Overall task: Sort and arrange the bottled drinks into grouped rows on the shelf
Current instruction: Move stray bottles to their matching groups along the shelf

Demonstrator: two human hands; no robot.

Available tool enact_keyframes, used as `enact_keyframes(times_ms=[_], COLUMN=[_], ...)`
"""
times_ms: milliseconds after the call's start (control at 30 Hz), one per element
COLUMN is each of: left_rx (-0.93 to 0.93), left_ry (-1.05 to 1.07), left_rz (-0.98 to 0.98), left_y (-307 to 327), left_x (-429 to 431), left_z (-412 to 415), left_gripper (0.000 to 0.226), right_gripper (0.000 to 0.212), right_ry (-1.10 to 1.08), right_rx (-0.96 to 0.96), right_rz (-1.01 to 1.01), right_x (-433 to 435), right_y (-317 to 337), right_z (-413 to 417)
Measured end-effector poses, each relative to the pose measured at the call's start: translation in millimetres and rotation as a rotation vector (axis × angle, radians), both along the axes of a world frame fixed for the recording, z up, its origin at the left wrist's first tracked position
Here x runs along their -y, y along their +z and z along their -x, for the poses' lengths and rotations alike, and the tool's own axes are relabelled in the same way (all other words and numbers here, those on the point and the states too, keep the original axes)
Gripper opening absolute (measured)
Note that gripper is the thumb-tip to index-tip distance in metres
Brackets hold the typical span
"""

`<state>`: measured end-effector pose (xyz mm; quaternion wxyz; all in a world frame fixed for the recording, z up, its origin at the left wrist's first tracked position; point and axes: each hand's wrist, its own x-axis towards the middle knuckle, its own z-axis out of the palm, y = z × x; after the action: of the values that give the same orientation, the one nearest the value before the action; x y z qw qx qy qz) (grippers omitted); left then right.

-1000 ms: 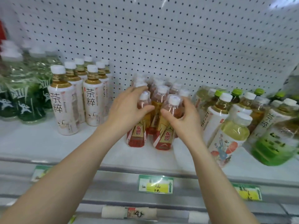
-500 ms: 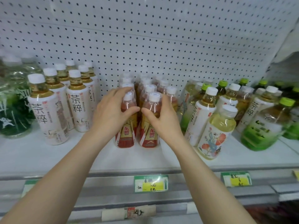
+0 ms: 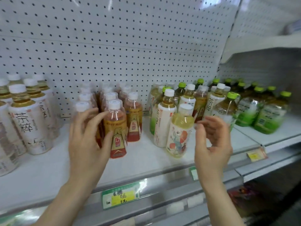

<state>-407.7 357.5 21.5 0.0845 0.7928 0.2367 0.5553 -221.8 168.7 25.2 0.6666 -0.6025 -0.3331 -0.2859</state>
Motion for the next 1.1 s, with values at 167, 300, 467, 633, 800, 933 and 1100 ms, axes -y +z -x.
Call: enact_keyframes(times_ms=[167,300,467,633,800,933,1100], left_rx=[-0.074,-0.080,0.014,-0.039,0.028,0.072,0.120], left_ry=[-0.289,-0.315,-0.364,-0.326,-0.223,-0.199,-0.154], left_rz=[0.200,0.334,0.569,0.592,0.596,0.603,0.632], left_y=[-2.6,17.7,44.1,47.6,46.2,41.5,29.0], left_x=[39.8,46.3,38.9,44.1,55.5,65.5,80.9], left_z=[-63.3,-125.1,-179.9,-191.7,-176.0,-148.7,-140.1], left_gripper=[0.055,0.057,0.043,0.021,0.015,0.017,0.047], right_gripper=[0.041,0.067,0.064,0.063,0.066,0.065,0.071], right_ry=[-0.018,0.108,0.314,0.452,0.555,0.624,0.622], right_rx=[-0.295,-0.323,-0.280,-0.242,-0.169,-0.176,-0.268], right_rz=[0.233,0.543,0.678,0.737,0.758,0.706,0.591], right_x=[3.3,-34.6,-62.9,-60.3,-33.3,-8.2,-1.6], right_y=[4.9,6.3,4.1,-1.5,-1.7,-5.8,-17.6], right_z=[-94.8,-152.2,-194.3,-212.2,-211.2,-207.4,-195.6])
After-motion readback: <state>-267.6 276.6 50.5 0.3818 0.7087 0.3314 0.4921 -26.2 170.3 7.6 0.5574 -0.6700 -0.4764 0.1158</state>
